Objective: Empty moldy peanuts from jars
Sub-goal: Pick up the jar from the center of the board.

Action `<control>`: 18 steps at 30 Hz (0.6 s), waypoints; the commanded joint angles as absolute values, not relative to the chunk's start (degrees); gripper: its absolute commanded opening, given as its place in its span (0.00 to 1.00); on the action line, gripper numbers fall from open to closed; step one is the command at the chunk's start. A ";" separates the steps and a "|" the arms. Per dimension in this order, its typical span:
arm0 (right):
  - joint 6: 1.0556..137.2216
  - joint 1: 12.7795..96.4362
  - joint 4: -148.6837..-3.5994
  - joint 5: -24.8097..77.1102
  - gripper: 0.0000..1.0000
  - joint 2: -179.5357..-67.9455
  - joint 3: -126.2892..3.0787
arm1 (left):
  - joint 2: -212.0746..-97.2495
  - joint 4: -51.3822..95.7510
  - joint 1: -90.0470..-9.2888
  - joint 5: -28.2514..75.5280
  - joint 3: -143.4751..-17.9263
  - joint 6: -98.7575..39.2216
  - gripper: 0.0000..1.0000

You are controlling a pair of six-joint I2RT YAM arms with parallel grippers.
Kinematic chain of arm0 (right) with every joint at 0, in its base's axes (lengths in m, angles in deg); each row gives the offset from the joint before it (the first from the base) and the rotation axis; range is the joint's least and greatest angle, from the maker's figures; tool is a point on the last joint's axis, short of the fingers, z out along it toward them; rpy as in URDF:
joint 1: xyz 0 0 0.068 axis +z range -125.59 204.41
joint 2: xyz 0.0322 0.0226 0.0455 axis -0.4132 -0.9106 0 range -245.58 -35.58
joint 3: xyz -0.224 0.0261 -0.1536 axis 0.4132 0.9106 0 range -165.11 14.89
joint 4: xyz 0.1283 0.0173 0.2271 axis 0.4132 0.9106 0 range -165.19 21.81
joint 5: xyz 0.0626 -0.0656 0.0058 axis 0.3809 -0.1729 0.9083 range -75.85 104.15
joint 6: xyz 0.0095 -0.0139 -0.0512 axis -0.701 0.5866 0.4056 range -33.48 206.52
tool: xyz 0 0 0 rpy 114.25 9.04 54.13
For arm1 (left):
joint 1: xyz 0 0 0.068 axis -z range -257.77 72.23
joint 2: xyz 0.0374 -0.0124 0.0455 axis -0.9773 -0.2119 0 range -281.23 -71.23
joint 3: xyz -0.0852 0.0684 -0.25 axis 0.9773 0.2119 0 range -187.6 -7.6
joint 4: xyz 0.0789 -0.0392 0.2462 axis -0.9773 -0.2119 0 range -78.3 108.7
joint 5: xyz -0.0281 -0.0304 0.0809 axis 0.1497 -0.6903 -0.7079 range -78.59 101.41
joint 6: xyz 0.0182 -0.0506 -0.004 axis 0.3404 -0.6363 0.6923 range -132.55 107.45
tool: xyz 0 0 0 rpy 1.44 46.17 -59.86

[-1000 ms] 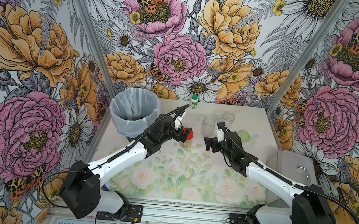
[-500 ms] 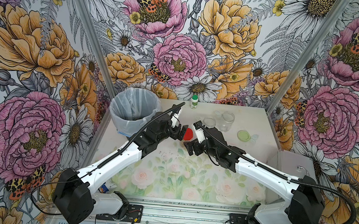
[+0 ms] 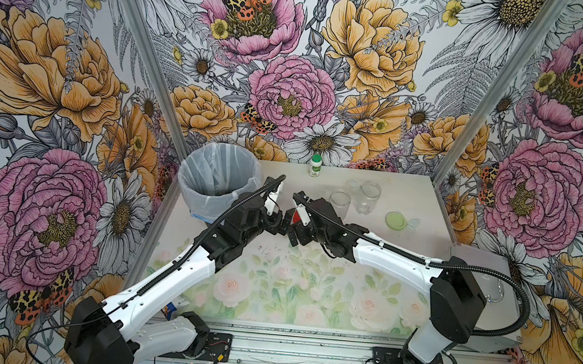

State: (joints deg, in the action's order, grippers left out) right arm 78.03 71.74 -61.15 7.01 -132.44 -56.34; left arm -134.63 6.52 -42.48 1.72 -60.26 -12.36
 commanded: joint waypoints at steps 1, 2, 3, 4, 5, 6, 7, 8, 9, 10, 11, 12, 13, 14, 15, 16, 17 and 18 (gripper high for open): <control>78.72 70.78 -60.40 4.80 1.00 -134.02 -58.10 | -132.17 9.01 -43.56 -2.37 -58.19 -14.50 0.99; 78.65 70.37 -60.41 4.56 1.00 -134.55 -58.14 | -131.80 9.42 -44.51 -2.71 -57.71 -15.78 0.99; 78.63 70.19 -60.37 4.74 1.00 -135.12 -58.39 | -131.46 9.68 -45.57 -1.91 -57.35 -16.57 0.99; 78.52 70.19 -60.37 4.89 1.00 -135.60 -58.61 | -131.07 10.17 -46.36 -1.86 -56.80 -17.40 0.99; 78.23 68.96 -60.43 5.59 1.00 -136.18 -58.82 | -130.68 10.93 -47.19 -1.70 -56.08 -18.17 0.99; 78.17 68.20 -60.49 6.10 1.00 -136.96 -59.30 | -130.12 11.69 -47.98 -1.07 -55.36 -18.61 0.99; 78.13 67.88 -60.48 5.90 0.99 -137.52 -59.65 | -129.67 12.17 -48.58 -0.98 -54.88 -19.08 0.99; 78.04 67.53 -60.48 5.53 1.00 -138.14 -60.02 | -129.39 12.48 -49.20 1.05 -54.55 -19.46 0.99; 77.88 67.02 -60.43 5.84 1.00 -138.72 -60.30 | -129.21 12.46 -49.58 1.66 -54.50 -19.58 0.99; 77.86 66.56 -60.59 6.18 1.00 -139.20 -60.65 | -129.19 12.38 -49.72 2.02 -54.56 -19.55 0.99; 77.67 66.10 -60.54 6.09 0.99 -139.88 -61.16 | -129.39 12.02 -49.74 2.03 -54.68 -19.54 0.99; 77.41 65.54 -60.52 6.43 1.00 -140.73 -61.76 | -129.50 11.85 -49.77 2.09 -54.92 -19.56 0.99; 77.38 65.06 -60.51 7.90 0.99 -141.46 -62.31 | -129.73 11.72 -49.73 2.16 -54.99 -19.62 0.99; 77.51 64.77 -60.71 9.70 0.98 -142.10 -62.69 | -129.85 11.83 -49.73 2.27 -54.97 -19.57 0.99; 77.70 64.71 -61.04 10.41 0.98 -142.63 -63.15 | -130.07 11.97 -49.78 2.40 -54.89 -19.54 0.99; 77.56 64.75 -61.06 10.32 0.98 -143.08 -63.66 | -130.31 12.15 -49.73 2.59 -54.85 -19.55 0.99; 77.47 64.75 -61.09 10.29 0.98 -143.53 -64.21 | -130.42 12.27 -49.74 2.78 -54.86 -19.48 0.99; 77.56 64.75 -61.05 10.56 0.98 -143.96 -64.59 | -130.55 12.42 -49.73 2.86 -54.82 -19.49 0.99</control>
State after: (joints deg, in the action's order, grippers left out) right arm 77.97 64.44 -60.51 8.63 -142.69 -62.00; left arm -130.76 10.39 -49.47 1.21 -54.99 -18.66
